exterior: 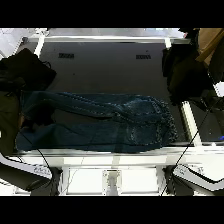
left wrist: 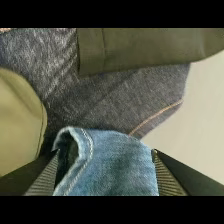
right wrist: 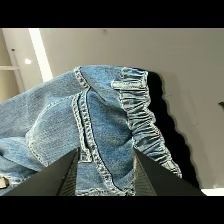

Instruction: Fold the clothes and pants, and hang the long-sleeved shirts on hangers.

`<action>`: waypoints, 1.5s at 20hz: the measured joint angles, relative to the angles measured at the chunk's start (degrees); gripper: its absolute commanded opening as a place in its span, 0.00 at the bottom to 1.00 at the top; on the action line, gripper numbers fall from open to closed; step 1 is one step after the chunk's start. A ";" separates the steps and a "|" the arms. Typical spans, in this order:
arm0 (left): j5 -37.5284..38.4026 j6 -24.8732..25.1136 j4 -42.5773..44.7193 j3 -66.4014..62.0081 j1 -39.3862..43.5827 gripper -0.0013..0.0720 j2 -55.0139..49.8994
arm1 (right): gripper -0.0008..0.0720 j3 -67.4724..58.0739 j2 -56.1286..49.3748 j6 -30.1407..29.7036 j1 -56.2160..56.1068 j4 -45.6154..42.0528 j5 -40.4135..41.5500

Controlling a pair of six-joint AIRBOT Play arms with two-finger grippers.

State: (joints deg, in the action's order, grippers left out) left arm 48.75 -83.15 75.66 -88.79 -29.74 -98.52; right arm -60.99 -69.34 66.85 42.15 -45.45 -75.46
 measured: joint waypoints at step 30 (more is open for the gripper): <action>8.17 0.98 2.27 -8.70 5.73 0.04 -3.26 | 0.54 -1.99 -12.33 2.97 -7.15 -12.26 8.57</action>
State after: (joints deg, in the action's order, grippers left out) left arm 56.93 -82.17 77.93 -97.49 -24.01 -101.78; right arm -62.98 -81.67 69.82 35.00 -57.71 -66.89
